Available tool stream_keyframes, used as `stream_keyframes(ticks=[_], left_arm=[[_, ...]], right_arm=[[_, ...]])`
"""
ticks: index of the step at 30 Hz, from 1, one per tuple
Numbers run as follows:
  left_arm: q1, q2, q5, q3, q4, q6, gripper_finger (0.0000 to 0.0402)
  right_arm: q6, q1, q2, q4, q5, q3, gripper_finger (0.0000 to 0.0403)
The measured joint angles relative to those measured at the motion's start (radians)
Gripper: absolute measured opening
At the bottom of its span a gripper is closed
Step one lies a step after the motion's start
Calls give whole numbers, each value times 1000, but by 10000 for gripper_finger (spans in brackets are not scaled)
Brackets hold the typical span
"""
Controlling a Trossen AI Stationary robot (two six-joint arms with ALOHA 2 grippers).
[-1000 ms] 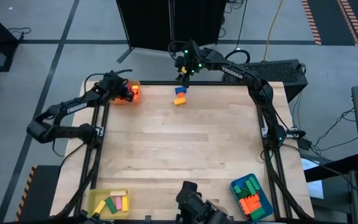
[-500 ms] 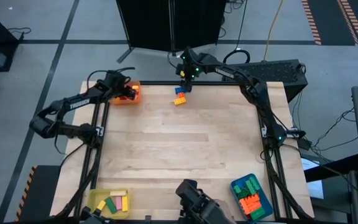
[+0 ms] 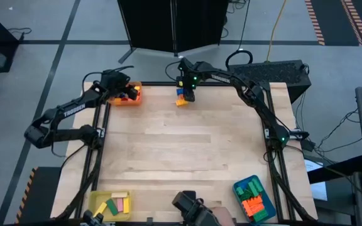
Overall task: Sort blocks by size
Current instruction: Put the blue 8 stud game piece into the orange bin
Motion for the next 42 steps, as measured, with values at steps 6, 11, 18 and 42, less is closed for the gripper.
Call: stream_keyframes(ticks=[6, 11, 18, 42], left_arm=[[-10, -14, 0, 0, -9, 0, 205], [-14, -14, -1, 0, -8, 0, 206], [-43, -14, 2, 0, -11, 35, 206], [-140, -14, 4, 0, 13, 33, 206]], right_arm=[[-36, 53, -4, -75, 13, 1, 192], [-58, 90, -6, -159, 12, 1, 181], [-52, 120, -33, -230, 52, -4, 178], [-133, 96, -44, -173, 128, -60, 178]])
